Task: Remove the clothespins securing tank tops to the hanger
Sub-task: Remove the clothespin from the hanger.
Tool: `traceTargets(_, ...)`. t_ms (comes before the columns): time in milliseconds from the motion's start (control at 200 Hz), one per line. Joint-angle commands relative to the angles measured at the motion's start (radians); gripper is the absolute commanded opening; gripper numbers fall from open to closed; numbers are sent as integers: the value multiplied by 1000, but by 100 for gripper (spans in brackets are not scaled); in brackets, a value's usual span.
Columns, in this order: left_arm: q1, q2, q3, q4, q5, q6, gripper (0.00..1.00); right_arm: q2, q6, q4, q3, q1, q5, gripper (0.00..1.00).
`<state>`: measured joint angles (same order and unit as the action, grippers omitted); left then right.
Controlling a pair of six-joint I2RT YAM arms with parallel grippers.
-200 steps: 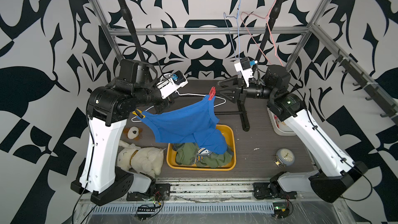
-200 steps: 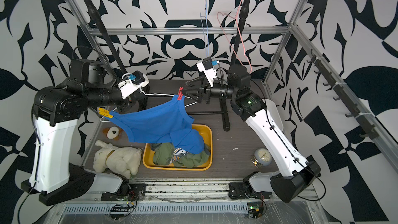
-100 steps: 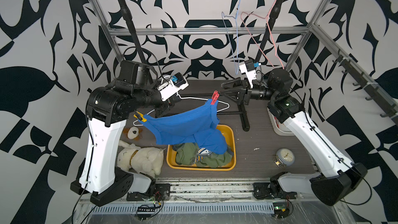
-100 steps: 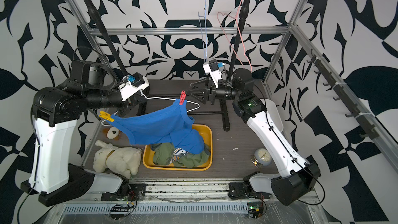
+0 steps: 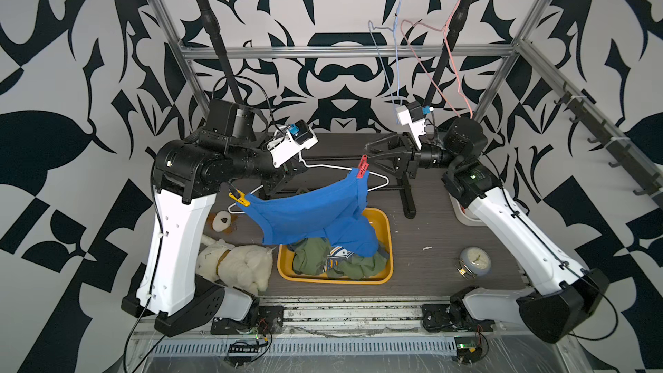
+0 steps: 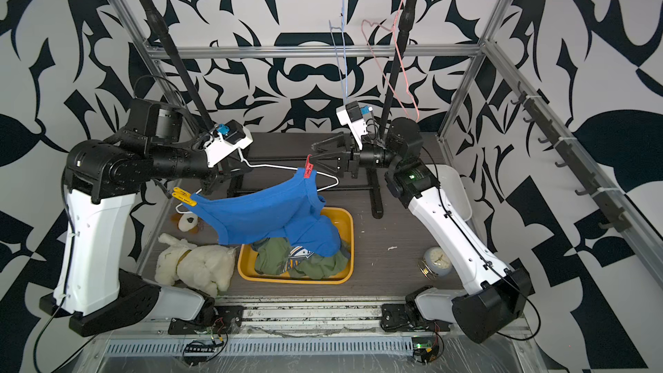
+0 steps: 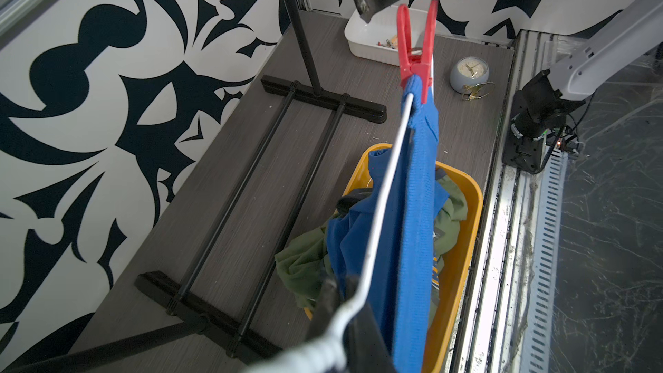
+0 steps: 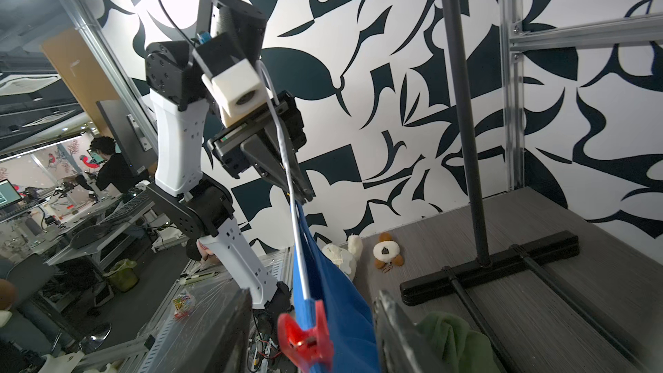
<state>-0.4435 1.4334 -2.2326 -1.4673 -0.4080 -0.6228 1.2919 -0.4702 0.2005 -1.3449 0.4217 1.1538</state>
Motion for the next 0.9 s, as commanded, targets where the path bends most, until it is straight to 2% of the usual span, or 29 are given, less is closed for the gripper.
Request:
traceTargets(0, -5, 5, -23, -2, -43, 14, 0, -38, -20, 68, 9, 6, 23, 55)
traceTargets(540, -7, 7, -35, -4, -51, 13, 0, -8, -13, 50, -10, 31, 34, 51)
traceTargets(655, -9, 10, -41, -3, -51, 13, 0, -3, -13, 44, -10, 35, 41, 47)
traceTargets(895, -12, 13, -41, -2, -49, 14, 0, -6, -10, 41, -5, 38, 41, 29)
